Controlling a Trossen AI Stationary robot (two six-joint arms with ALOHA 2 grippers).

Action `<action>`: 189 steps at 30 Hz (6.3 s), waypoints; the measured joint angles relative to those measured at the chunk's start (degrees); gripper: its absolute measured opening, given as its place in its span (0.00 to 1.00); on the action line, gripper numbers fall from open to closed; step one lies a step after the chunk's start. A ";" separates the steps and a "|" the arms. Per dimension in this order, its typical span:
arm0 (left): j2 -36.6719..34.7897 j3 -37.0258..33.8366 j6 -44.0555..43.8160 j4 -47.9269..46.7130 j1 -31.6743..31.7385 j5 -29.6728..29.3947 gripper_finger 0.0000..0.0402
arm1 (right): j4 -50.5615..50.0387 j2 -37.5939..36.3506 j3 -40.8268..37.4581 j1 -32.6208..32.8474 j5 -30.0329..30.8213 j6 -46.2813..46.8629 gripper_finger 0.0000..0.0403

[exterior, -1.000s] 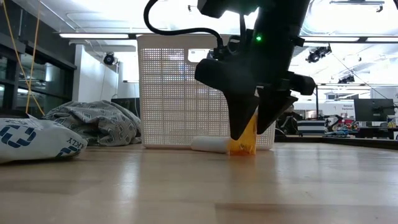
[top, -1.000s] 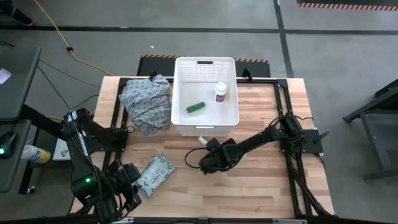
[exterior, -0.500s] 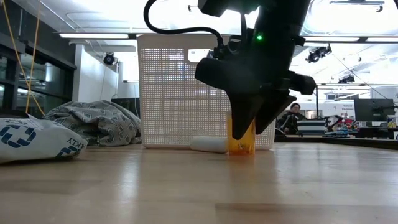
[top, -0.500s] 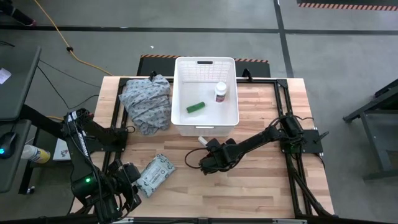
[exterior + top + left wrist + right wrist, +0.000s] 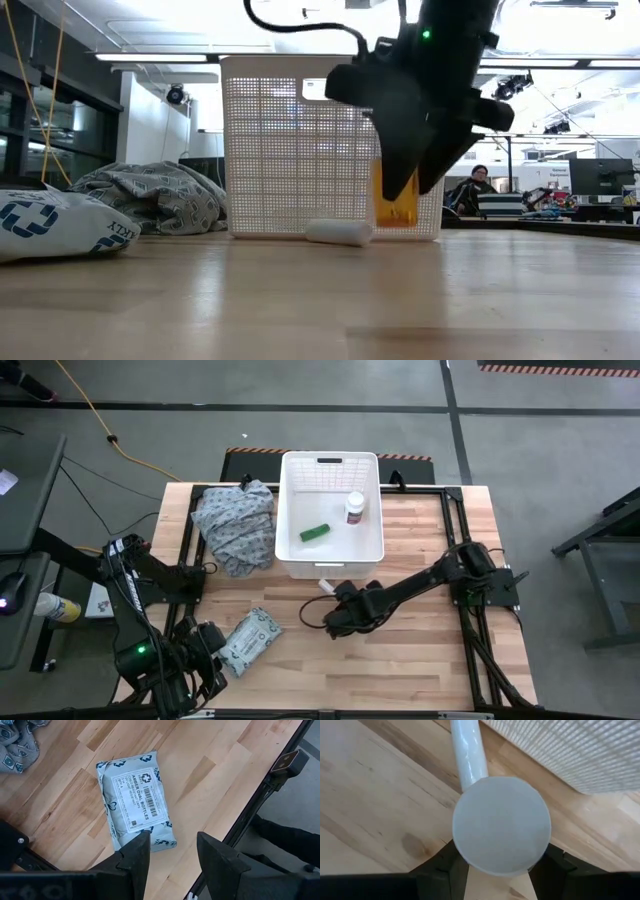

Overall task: Pick & place medical supplies in basket/bin
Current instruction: Put the orange pill bottle into the white bin, then put the white roll gauze into the white bin

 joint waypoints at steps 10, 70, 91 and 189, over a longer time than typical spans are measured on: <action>0.00 -0.01 0.02 -0.34 0.00 -0.62 0.49 | 0.44 -5.62 0.02 2.24 -0.33 -1.41 0.41; -0.02 -0.01 -9.00 -0.89 5.55 -13.41 0.49 | 34.75 -30.36 7.23 -33.70 -12.65 -58.83 0.40; -0.02 -0.01 -7.61 0.94 10.60 -11.98 0.49 | 30.68 -13.19 7.30 -40.71 -19.50 -62.13 0.40; 0.13 -0.01 1.77 4.22 13.86 -8.80 0.49 | -7.64 0.39 50.85 -36.07 -21.75 -75.70 0.66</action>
